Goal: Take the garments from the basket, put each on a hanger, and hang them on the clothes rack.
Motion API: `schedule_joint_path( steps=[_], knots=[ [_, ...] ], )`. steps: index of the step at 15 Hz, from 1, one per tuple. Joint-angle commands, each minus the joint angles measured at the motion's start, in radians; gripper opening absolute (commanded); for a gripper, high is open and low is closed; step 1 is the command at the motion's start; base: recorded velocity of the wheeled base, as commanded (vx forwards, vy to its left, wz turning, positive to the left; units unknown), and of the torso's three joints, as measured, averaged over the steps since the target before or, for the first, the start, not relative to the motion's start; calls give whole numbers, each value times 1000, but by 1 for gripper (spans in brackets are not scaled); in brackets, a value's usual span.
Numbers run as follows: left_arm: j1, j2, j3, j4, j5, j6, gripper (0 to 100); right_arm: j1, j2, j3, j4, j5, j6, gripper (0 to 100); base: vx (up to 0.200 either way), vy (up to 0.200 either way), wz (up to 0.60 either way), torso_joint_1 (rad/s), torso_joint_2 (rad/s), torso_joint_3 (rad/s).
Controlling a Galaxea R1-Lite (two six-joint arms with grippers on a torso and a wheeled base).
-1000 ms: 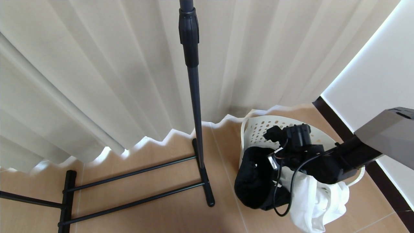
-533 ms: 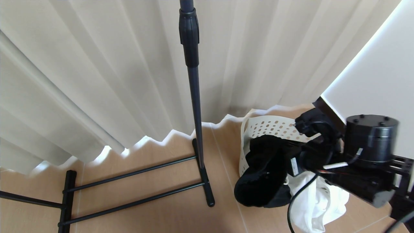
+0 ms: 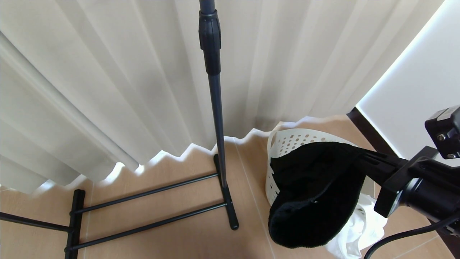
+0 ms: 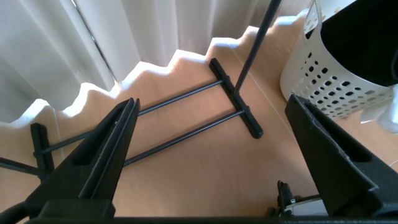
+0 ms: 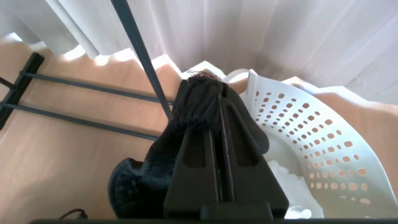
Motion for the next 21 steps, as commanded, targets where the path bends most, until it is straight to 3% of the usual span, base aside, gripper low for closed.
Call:
schedule_joint_path(
  steps=[1,7,12,21],
  knots=[
    [0,1,0,0,0,0,100,-1,-16,-7,-2,1,-1,0,0,0,0,7,2,90],
    [0,1,0,0,0,0,100,-14,-7,-21,-2,-3,1,0,0,0,0,3,3,177],
    [0,1,0,0,0,0,100,-85,39,-19,-5,5,9,0,0,0,0,-1,3,203],
    [0,1,0,0,0,0,100,-86,51,-10,-5,5,10,0,0,0,0,28,-376,-145]
  ],
)
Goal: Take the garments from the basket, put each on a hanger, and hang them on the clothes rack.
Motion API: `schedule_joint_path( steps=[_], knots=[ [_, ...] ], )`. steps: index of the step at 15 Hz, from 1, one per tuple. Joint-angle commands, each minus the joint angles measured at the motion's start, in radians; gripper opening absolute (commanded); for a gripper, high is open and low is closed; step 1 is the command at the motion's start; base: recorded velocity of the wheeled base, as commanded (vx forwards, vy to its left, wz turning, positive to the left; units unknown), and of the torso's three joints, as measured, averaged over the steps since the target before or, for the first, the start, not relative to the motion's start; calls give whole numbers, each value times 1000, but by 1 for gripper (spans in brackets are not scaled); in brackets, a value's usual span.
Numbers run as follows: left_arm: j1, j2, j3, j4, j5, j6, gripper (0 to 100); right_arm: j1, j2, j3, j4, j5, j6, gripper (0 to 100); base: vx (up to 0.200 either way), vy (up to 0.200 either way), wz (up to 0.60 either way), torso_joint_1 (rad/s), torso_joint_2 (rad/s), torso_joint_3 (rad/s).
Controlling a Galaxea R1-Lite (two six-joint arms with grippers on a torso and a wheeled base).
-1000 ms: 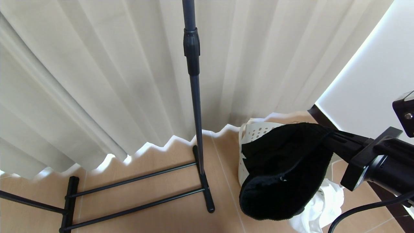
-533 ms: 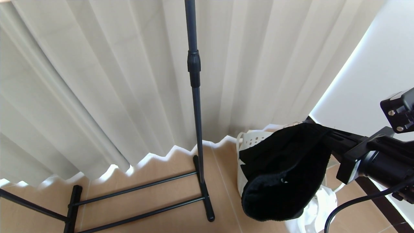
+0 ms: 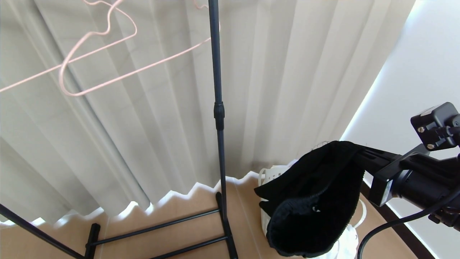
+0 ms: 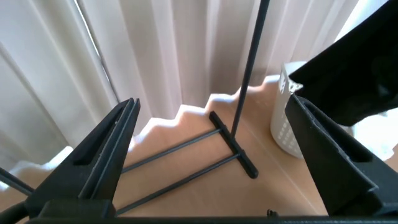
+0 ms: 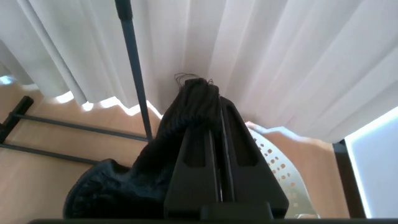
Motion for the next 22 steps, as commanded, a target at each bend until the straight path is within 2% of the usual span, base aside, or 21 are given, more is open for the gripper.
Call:
schedule_joint_path(
  steps=[1,5,11,22],
  knots=[
    [0,1,0,0,0,-1,100,1,1,0,0,0,0,0,0,0,0,100,-452,-163],
    [0,1,0,0,0,-1,100,1,-6,2,0,0,0,0,0,0,0,118,-470,-170],
    [0,1,0,0,0,-1,100,1,-6,2,0,0,0,0,0,0,0,159,-497,-308],
    [0,1,0,0,0,-1,100,1,-8,5,0,0,0,0,0,0,0,219,-562,-300]
  ],
)
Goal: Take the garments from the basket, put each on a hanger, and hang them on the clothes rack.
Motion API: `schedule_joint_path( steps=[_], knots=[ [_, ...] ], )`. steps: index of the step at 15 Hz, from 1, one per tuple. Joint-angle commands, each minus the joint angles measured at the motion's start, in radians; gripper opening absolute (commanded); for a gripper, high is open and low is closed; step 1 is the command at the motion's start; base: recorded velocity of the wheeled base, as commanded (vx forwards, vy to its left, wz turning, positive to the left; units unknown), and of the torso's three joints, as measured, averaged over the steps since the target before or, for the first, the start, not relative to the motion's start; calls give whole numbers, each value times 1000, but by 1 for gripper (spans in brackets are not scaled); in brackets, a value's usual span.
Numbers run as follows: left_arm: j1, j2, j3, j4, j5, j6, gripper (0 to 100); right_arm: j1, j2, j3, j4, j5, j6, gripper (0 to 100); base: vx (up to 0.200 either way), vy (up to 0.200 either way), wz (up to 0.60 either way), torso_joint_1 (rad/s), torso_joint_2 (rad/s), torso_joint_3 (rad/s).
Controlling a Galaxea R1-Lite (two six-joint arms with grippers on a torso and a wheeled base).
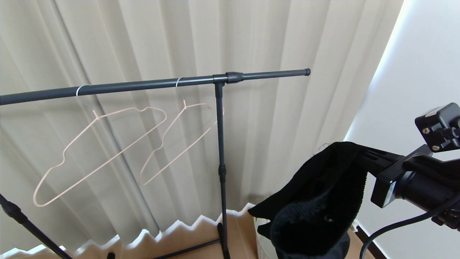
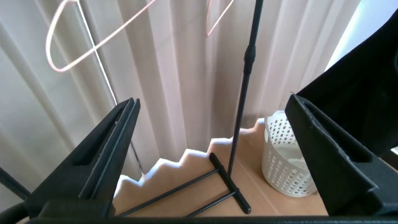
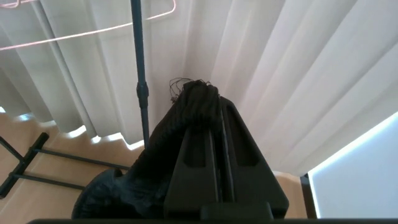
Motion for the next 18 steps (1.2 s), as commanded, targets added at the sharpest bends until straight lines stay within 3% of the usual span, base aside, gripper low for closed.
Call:
schedule_joint_path(
  steps=[1,18],
  knots=[
    [0,1,0,0,0,0,100,1,0,1,0,0,0,0,0,0,0,207,-481,-178],
    [0,1,0,-1,2,0,100,1,-5,10,0,0,-1,0,0,0,0,163,-367,-170]
  ],
)
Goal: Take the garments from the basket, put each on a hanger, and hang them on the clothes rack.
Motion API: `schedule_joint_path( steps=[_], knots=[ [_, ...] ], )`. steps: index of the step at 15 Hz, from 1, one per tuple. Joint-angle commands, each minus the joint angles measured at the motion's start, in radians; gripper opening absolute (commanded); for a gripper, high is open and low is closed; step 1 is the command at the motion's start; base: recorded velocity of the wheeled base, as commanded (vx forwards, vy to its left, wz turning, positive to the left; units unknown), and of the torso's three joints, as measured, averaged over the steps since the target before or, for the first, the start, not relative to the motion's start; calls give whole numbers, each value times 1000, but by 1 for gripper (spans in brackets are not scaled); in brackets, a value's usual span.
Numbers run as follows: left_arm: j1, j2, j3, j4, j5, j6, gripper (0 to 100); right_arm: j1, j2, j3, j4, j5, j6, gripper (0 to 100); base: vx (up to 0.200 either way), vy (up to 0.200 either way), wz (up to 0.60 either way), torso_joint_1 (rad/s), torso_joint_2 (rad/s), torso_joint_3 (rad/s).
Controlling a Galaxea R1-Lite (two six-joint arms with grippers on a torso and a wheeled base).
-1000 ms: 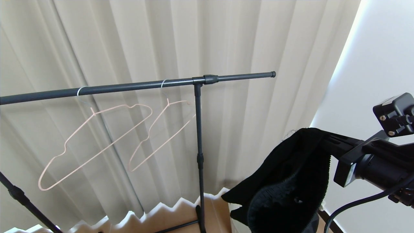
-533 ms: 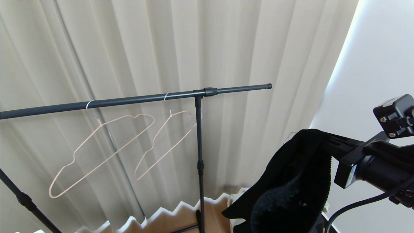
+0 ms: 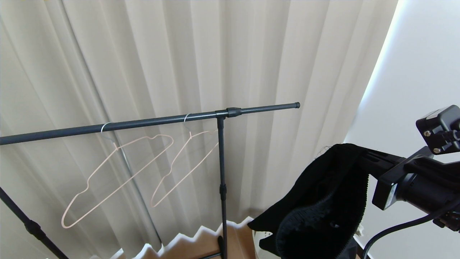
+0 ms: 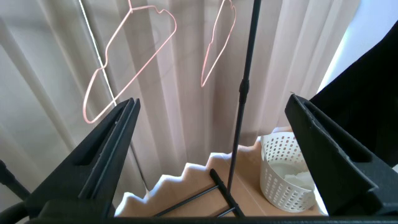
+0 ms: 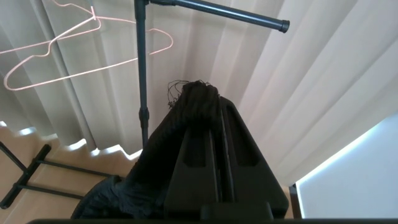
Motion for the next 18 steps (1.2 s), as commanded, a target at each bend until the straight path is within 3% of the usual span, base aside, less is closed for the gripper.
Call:
schedule_joint_path(
  steps=[1,14,18],
  knots=[
    [0,1,0,1,0,0,100,1,4,0,0,0,0,0,0,0,0,149,-295,-154],
    [0,1,0,-1,0,-1,100,1,25,9,0,17,-16,0,0,0,0,71,-154,-83],
    [0,1,0,-1,0,-1,100,1,19,11,0,17,-14,0,0,0,600,4,-1,1]
  ],
)
